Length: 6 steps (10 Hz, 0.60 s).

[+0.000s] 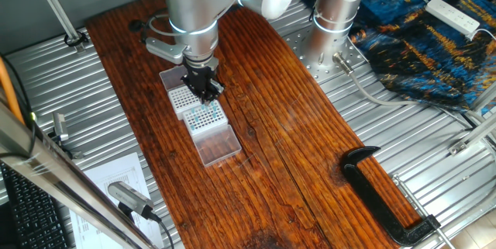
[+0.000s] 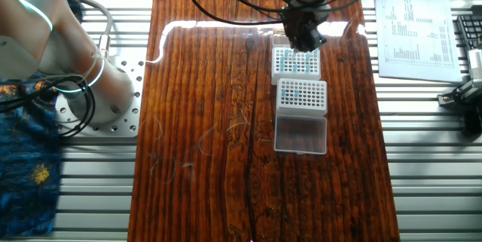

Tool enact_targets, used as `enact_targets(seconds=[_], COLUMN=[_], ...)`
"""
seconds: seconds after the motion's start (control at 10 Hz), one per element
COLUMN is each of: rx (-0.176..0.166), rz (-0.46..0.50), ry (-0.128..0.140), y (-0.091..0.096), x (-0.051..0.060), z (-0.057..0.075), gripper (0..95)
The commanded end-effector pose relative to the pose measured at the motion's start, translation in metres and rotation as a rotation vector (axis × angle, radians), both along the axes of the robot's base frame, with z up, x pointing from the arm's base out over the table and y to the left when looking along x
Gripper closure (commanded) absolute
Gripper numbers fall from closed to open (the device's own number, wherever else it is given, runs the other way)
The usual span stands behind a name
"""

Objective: Transfer all medium pipette tips from one holder to another

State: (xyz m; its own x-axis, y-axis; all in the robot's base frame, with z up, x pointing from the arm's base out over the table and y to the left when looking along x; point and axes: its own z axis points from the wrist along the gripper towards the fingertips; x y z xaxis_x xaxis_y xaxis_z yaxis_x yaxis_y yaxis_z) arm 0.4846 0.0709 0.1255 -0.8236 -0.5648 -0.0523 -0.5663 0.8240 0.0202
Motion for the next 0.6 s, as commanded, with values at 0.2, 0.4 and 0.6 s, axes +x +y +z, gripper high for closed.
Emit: enact_targets(seconds=[0.2,0.4,0.6], rx=[0.003,0.005,0.010], rz=[-0.001,-0.001,0.001], ry=[-0.001,-0.001,-0.002], y=[-0.0001,-0.0004,-0.0012], x=[-0.0009,-0.0016,-0.0035], z=[0.0003,0.0006,-0.0004], gripper=[95.0,95.0,95.0])
